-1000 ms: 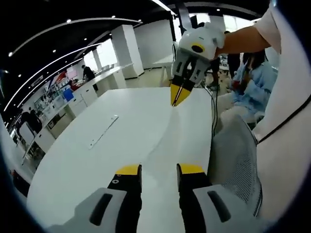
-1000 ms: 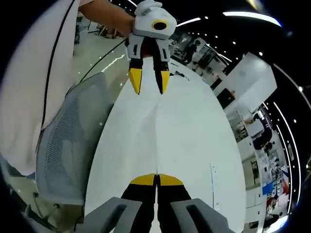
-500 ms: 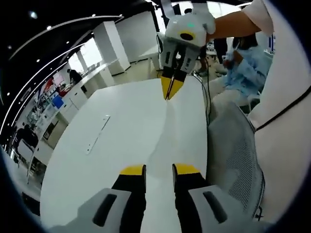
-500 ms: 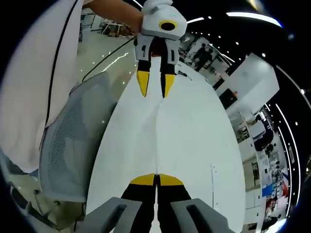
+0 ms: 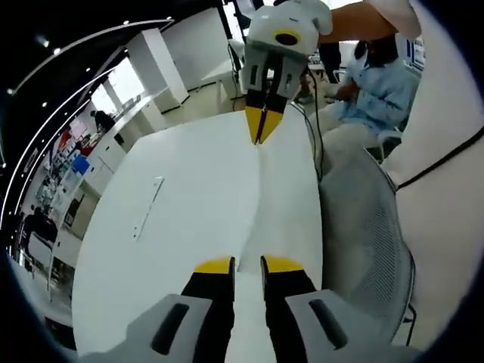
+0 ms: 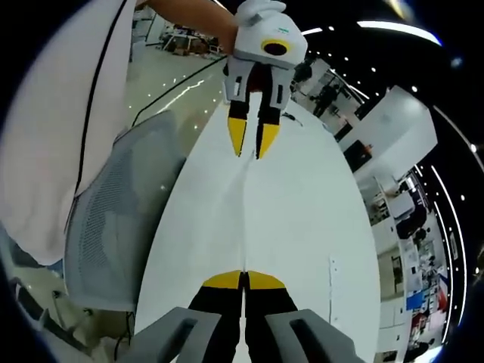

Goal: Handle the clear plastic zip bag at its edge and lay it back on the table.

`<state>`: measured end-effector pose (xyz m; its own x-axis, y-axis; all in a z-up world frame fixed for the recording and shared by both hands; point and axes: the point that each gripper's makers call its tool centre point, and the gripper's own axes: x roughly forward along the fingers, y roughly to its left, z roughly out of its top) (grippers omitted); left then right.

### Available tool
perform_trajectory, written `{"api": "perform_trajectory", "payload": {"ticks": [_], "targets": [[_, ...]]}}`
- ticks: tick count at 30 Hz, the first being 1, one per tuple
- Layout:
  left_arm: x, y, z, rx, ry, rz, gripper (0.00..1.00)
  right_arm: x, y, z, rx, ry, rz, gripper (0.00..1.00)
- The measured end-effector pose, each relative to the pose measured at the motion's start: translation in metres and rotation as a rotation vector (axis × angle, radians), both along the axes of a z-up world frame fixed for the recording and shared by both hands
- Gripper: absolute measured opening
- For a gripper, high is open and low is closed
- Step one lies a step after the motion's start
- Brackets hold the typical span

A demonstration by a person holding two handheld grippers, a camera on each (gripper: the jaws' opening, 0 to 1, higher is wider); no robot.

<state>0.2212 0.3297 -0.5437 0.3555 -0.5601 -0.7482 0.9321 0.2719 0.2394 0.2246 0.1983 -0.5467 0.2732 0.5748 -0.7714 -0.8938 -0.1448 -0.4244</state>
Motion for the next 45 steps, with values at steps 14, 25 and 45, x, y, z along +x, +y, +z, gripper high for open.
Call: {"api": "perform_trajectory", "payload": {"ticks": [14, 25, 45], "targets": [[-0.008, -0.006, -0.011, 0.083, 0.050, -0.075, 0.03, -0.003, 0.002, 0.003, -0.013, -0.006, 0.026, 0.00], [-0.013, -0.011, -0.015, 0.121, 0.079, -0.102, 0.00, -0.004, 0.004, 0.002, -0.018, -0.008, 0.036, 0.00], [-0.017, -0.011, -0.023, 0.165, 0.119, -0.120, 0.00, -0.004, 0.005, 0.001, -0.015, 0.003, 0.023, 0.00]]}}
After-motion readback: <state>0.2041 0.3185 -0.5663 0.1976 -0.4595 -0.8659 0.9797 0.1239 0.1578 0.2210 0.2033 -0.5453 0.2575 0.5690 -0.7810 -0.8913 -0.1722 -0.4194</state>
